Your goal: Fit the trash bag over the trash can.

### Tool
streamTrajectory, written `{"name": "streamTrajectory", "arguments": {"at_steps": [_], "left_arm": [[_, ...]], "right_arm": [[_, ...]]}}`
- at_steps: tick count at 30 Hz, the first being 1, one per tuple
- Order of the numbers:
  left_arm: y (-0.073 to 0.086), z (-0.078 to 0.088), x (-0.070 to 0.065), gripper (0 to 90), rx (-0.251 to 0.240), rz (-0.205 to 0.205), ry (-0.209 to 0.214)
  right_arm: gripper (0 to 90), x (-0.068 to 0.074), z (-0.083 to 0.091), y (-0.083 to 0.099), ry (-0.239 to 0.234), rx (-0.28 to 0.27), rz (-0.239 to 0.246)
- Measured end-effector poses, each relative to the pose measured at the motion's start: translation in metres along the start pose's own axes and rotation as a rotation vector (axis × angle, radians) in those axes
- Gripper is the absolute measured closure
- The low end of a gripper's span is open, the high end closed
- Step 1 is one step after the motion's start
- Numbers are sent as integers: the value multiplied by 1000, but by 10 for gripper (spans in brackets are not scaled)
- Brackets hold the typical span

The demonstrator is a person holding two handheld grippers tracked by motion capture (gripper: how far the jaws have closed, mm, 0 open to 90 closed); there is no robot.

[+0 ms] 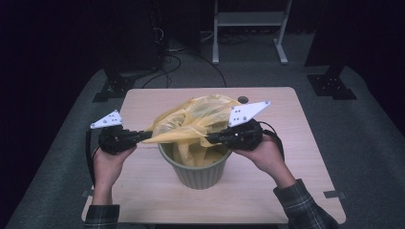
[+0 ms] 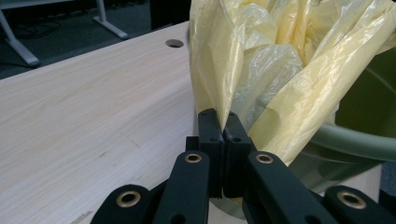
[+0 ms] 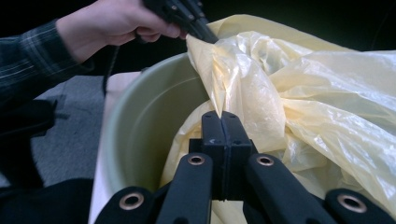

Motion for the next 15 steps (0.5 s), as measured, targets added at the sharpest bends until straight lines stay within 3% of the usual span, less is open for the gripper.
{"name": "streamTrajectory", "arguments": {"at_steps": [4,8,15], "left_arm": [[-7,5,-22,881,-1,-31,19],[-5,9,-37,877,6,-50,32],[2,12,-41,878,20,-46,15]], "right_arm": [[900,18,19,0,-31,-13,17],[900,40,33,7,-66,-39,5],[900,76,26,34,-144,-16,-7]]}}
Point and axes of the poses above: each handheld gripper's, and its own axes: z roughly backward along the jaws, y roughly out of its underside, x roughly to its left, the point moved 8 cm from there along -z, roughly forward along the jaws, and after that the axes turned 4 degrees about -x, right-handed, at the moved point
